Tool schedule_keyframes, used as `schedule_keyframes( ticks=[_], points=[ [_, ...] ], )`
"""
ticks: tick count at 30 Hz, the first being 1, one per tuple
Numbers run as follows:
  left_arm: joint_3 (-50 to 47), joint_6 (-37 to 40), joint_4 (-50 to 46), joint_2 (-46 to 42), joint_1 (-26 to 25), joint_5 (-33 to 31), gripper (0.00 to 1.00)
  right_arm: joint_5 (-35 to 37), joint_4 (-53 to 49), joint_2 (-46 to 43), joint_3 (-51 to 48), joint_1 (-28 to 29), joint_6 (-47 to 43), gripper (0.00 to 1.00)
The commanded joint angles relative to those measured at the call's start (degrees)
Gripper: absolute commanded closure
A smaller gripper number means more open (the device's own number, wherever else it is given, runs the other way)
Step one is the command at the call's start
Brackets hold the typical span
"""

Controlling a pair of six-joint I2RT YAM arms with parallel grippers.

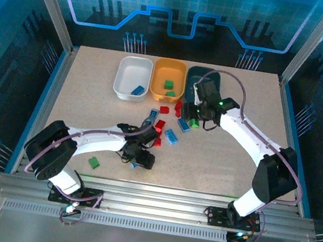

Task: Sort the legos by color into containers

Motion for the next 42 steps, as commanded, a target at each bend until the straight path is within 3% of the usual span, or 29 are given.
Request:
schedule_keyframes(
  ticks=[1,14,18,21,23,27,33,37,42],
  points=[
    [1.6,0.52,-0.25,2.57,-1.91,-2.06,0.34,0.71,0.83,-4.27,-3.24,-1.9,1.42,0.32],
    [6.99,-0.74,-1.73,6.38,-3.98,-5.04,0.76,1.43,1.08,-10.18,-11.24,-3.26,1.93,0.33],
    [15.19,-0.29,-6.94,3.16,-7.79,-5.2,0.84,1.99,2.16,-10.78,-13.47,-4.38,1.78,0.33],
    [22.02,0.97,-9.87,0.1,-7.55,-6.93,0.87,1.18,3.65,-10.73,-14.64,-6.06,2.66,0.33],
    [25.16,2.34,-9.9,-1.15,-4.23,-7.45,0.89,-0.39,5.29,-10.93,-15.67,-6.9,3.11,0.33],
    [29.74,5.08,-8.23,1.98,9.69,-4.33,0.9,-2.32,6.4,-9.82,-16.36,-7.11,3.53,0.33],
    [47.28,5.81,-10.3,21.4,26.14,2.89,0.98,-5.08,8.26,-10.66,-18.49,-6.07,4.87,0.33],
    [60.62,6.14,-13.63,32.34,30.62,3.19,0.98,-4.51,7.92,-12.97,-20.4,-5.35,5.17,0.33],
    [73.44,7.19,-19.27,41.81,32.55,1.36,0.95,-3.49,6.16,-14.65,-21.52,-5.79,4.88,0.33]
  ],
)
